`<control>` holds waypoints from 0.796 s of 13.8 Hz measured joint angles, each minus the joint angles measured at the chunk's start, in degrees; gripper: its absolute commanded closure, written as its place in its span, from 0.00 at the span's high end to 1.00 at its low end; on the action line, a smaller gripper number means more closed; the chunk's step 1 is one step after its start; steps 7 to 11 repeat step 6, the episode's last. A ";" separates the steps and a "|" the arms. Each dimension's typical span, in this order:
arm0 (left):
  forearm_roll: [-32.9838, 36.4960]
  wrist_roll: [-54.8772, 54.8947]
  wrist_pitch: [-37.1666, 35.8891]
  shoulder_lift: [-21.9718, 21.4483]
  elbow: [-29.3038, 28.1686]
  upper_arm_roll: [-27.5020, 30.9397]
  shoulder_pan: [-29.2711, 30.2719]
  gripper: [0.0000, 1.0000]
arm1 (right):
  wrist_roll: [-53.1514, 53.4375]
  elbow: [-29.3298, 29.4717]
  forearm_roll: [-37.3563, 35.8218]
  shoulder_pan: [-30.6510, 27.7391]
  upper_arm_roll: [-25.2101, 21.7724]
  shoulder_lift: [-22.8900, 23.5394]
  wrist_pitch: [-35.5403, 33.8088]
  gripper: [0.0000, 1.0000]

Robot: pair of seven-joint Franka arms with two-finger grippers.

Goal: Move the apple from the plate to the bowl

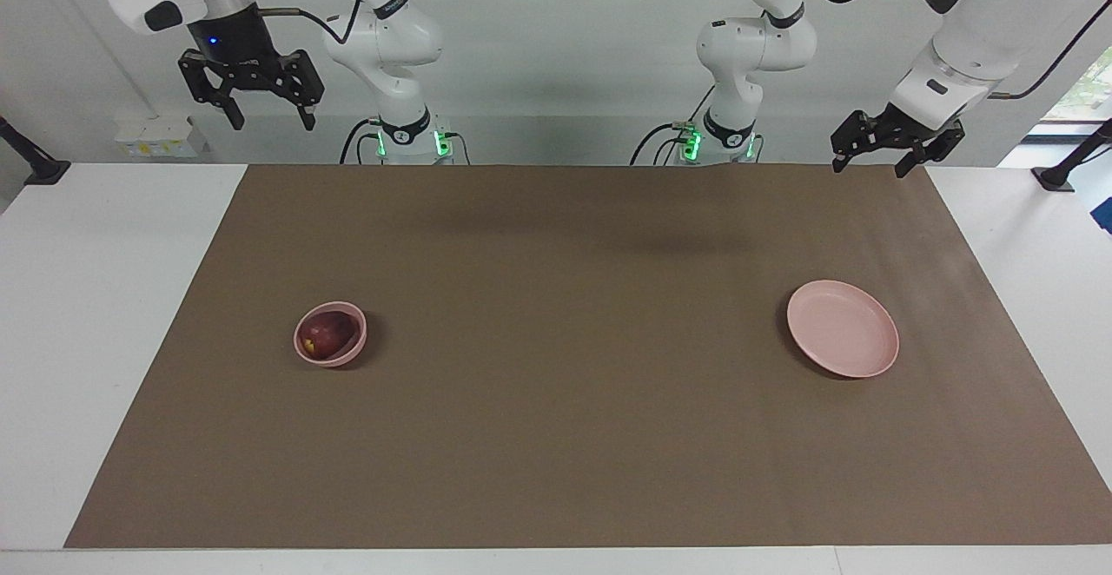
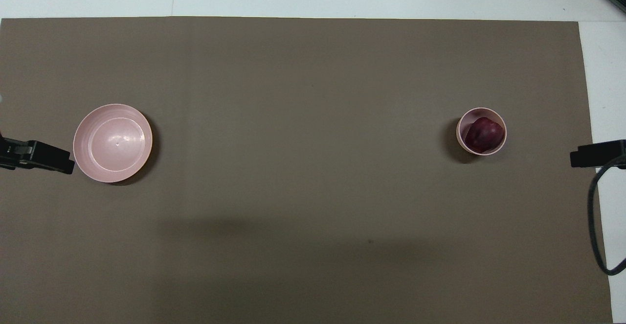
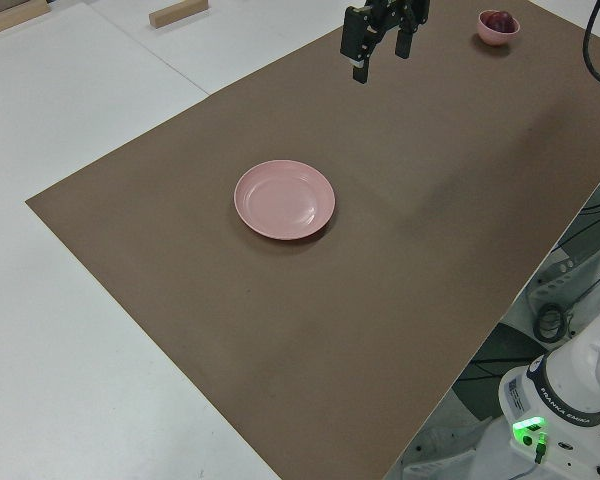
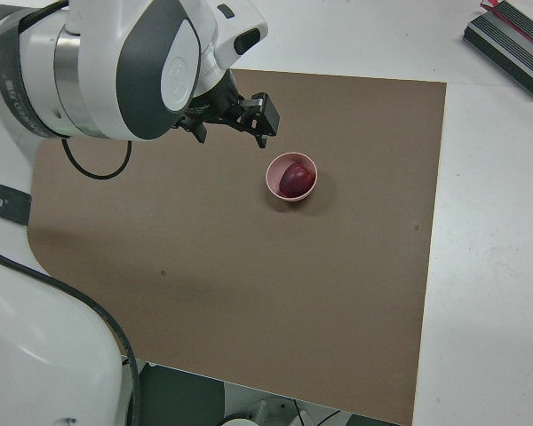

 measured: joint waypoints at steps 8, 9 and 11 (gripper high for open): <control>0.00 0.00 0.00 0.00 0.00 0.00 0.00 1.00 | -0.01 -0.79 0.00 0.00 0.05 0.00 0.00 1.00; 0.00 0.00 0.00 0.00 0.00 0.00 0.00 1.00 | -0.01 -0.79 0.00 0.00 0.05 0.00 0.00 1.00; 0.00 0.00 0.00 0.00 0.00 0.00 0.00 1.00 | -0.01 -0.79 0.00 0.00 0.05 0.00 0.00 1.00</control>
